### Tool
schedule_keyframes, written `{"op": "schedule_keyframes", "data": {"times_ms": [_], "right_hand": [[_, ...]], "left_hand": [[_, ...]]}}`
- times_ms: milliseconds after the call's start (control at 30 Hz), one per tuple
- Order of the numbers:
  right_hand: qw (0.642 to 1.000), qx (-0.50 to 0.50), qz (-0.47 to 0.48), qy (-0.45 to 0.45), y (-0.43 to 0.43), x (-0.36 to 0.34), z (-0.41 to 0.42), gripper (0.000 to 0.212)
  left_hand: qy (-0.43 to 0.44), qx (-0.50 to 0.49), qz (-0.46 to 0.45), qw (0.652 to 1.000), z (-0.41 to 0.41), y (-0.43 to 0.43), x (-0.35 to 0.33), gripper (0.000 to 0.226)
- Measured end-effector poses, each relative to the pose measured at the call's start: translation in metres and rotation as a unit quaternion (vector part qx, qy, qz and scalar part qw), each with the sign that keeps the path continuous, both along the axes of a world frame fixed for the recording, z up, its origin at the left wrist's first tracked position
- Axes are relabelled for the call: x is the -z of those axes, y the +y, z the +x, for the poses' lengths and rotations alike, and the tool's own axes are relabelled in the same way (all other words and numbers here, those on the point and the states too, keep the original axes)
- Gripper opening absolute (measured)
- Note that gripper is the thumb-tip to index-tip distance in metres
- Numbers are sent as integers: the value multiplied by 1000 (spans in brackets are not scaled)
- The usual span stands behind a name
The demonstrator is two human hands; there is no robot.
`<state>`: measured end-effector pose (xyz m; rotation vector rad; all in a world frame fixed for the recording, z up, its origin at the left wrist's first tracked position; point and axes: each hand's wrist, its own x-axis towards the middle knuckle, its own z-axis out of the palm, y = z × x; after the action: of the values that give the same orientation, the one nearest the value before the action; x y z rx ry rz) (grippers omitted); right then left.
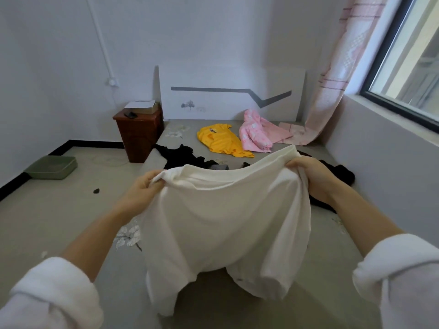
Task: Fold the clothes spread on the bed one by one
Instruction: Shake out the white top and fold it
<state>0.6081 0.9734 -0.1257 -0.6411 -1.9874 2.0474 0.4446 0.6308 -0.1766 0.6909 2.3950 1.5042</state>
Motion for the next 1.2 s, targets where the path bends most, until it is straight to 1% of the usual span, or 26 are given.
{"op": "schedule_keyframes", "data": {"times_ms": [33,67,100,133,167,200,267,300,367,467,500,567,600,667,700,767,800,833,900,967,1033,1067,1100,1133,1167,1200], "right_hand": [[1000,-6,5,13,1,2,0,32],[1000,-14,19,20,1,3,-1,41],[999,-24,35,21,2,4,-1,50],[998,-37,46,18,2,4,0,54],[997,-52,51,15,2,4,0,53],[996,-63,55,9,2,3,2,48],[994,-74,77,-4,3,1,5,37],[993,-79,90,-7,4,0,7,34],[990,-94,108,-16,5,-3,11,29],[977,-111,173,-49,5,-5,16,22],[968,-116,213,-59,5,-6,18,18],[946,-120,290,-75,8,-7,22,15],[939,-118,313,-80,10,-7,25,17],[938,-116,314,-84,17,-7,31,24],[943,-118,301,-83,19,-8,35,29],[950,-126,278,-74,23,-9,40,30],[951,-132,272,-69,24,-10,42,25],[950,-142,269,-66,24,-12,43,20],[944,-170,276,-69,24,-21,44,27],[947,-191,253,-50,24,-36,44,40],[957,-203,205,-12,26,-56,45,49],[954,-211,211,-5,28,-67,46,54],[942,-220,252,-15,29,-77,46,57],[922,-218,316,-45,29,-84,46,56],[895,-200,389,-86,30,-88,43,50],[866,-169,454,-127,32,-86,38,39]], "left_hand": [[56,13,-27,998,0,3,6,38],[128,32,-77,988,0,6,12,57],[193,59,-136,970,2,9,16,73],[237,87,-194,948,4,12,18,85],[266,111,-249,925,6,13,20,92],[290,129,-302,899,8,14,22,93],[336,145,-394,843,12,16,23,84],[346,143,-421,826,14,18,24,78],[341,134,-447,816,18,22,24,66],[321,167,-444,820,23,27,22,43],[313,182,-420,832,23,28,20,38],[269,211,-350,872,23,25,15,39],[233,224,-314,893,22,22,10,42],[131,250,-253,925,23,14,-1,47],[60,269,-222,935,25,9,-7,41],[-80,303,-160,936,29,1,-18,24],[-134,312,-134,931,31,-2,-25,19],[-164,317,-112,927,31,-5,-31,15],[-164,296,-70,938,29,-7,-46,17],[-151,238,13,959,19,-11,-68,24],[-140,202,116,962,7,-20,-93,26],[-132,208,147,958,2,-25,-105,28],[-130,228,147,953,-4,-30,-117,30],[-138,247,111,953,-9,-33,-127,32],[-147,260,37,954,-15,-35,-134,36],[-149,262,-73,951,-20,-34,-140,40]]}}
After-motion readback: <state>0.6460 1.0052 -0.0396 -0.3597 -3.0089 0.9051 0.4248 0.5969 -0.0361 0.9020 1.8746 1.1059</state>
